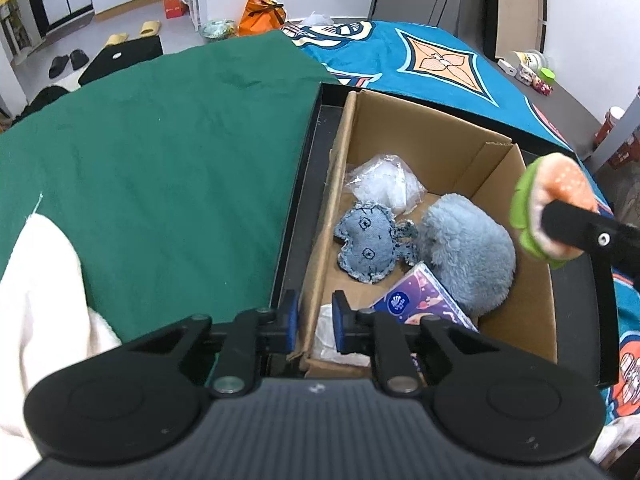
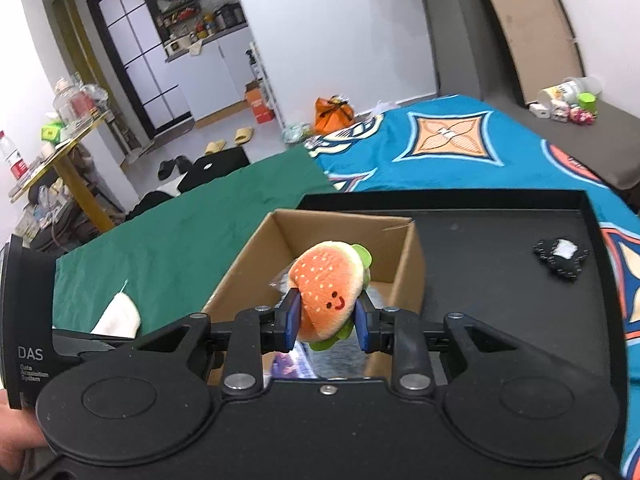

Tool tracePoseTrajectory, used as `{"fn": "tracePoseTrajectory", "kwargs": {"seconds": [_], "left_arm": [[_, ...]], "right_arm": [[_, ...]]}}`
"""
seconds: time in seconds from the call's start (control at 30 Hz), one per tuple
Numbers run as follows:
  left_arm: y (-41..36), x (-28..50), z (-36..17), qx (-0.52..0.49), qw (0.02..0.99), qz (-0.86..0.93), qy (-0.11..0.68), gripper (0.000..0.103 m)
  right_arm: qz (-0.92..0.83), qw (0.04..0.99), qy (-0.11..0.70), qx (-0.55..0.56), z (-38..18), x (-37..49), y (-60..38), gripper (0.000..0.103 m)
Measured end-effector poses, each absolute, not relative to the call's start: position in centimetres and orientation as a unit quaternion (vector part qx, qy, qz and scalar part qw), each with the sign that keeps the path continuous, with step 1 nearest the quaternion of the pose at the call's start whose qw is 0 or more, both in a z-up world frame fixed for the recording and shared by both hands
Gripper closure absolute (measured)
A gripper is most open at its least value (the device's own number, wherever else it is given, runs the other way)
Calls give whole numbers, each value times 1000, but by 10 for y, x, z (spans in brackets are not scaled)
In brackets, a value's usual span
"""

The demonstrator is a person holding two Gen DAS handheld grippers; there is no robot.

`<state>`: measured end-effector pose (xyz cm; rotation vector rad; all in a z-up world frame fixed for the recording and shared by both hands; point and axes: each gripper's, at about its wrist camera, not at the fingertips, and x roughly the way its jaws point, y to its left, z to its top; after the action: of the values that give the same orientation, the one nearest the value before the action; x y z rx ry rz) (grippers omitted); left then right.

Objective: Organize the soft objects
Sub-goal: 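Carry the hamburger plush with the right gripper over the box, then open the right gripper to drop the hamburger plush into the box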

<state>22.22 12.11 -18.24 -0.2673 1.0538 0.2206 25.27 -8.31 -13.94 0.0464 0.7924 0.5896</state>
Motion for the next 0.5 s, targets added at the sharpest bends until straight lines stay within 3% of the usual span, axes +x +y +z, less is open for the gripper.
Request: {"fn": "tracePoseTrajectory", "kwargs": {"seconds": [0.37, 0.5], "left_arm": [[136, 222, -188, -171, 838, 101, 507, 87], [138, 223, -189, -174, 836, 102, 510, 87]], "right_arm": [[307, 866, 395, 11, -136, 259, -49, 74], [337, 855, 396, 8, -135, 257, -38, 60]]}}
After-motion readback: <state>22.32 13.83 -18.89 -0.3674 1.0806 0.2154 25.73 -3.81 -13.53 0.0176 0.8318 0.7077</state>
